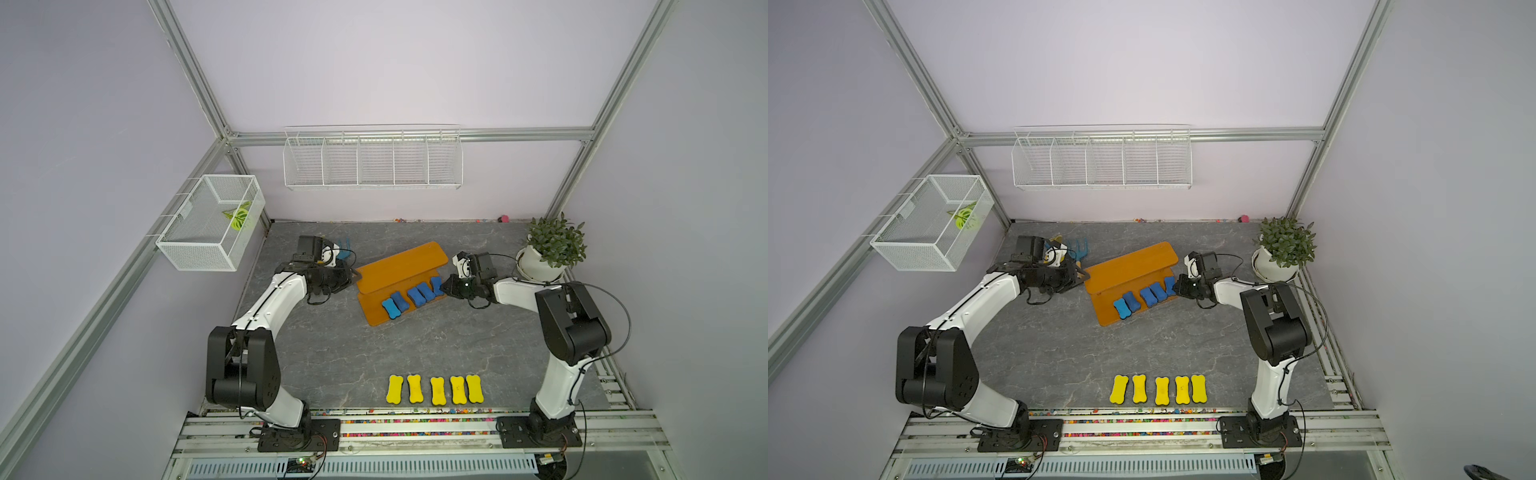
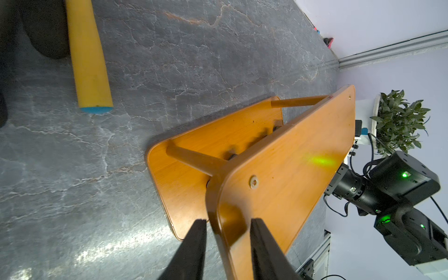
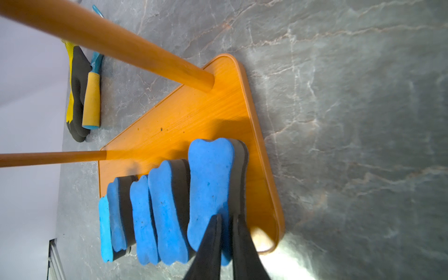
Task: Remove the whiteboard erasers from the shelf
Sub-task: Pick up the whiteboard eraser from the shelf, then place the whiteboard eraser at the center of the board.
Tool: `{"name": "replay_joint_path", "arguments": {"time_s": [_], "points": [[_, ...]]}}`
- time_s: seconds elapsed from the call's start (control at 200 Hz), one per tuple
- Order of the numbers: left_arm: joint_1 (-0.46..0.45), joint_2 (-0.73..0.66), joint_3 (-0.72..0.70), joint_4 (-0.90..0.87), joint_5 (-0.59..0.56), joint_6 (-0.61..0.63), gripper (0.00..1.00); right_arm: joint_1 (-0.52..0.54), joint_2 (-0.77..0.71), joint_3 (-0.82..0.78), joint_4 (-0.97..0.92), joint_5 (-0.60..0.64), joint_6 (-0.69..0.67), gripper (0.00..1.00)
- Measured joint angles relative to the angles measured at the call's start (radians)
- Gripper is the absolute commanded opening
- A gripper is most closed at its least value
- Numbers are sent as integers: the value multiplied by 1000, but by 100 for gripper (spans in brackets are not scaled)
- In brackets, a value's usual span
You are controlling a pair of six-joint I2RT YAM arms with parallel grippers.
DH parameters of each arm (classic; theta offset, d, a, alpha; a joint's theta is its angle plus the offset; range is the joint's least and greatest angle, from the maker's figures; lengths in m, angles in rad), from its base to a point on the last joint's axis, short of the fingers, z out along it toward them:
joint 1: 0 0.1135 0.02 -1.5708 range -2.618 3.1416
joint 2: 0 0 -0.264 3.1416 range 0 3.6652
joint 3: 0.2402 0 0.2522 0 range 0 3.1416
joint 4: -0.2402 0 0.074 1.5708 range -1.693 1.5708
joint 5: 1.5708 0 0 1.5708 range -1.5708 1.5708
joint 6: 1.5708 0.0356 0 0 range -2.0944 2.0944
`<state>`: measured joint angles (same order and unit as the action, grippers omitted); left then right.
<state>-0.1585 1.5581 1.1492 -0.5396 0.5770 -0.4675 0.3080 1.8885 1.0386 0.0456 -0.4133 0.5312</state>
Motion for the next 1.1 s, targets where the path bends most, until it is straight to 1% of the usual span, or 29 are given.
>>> {"name": "replay_joint_path", "arguments": {"time_s": [0.035,0.23,0.36,0.43,0.575,0.805,0.905,1.1], "points": [[1,0,0,0,0,1,36,0,-3,-4,4,1,0,0],[2,0,0,2,5,2,36,2,-47,-40,-9,21,4,0],[2,0,0,8,14,1,36,2,-121,-83,-66,43,7,0],[2,0,0,8,18,1,36,2,-188,-121,-98,55,8,0],[2,0,0,8,23,1,36,15,-373,-215,-181,97,11,0],[3,0,0,11,32,-2,36,81,-655,-378,-366,158,41,0],[3,0,0,11,35,-3,36,127,-726,-428,-441,181,72,0],[3,0,-1,11,35,-3,36,210,-812,-503,-525,212,135,0]]}}
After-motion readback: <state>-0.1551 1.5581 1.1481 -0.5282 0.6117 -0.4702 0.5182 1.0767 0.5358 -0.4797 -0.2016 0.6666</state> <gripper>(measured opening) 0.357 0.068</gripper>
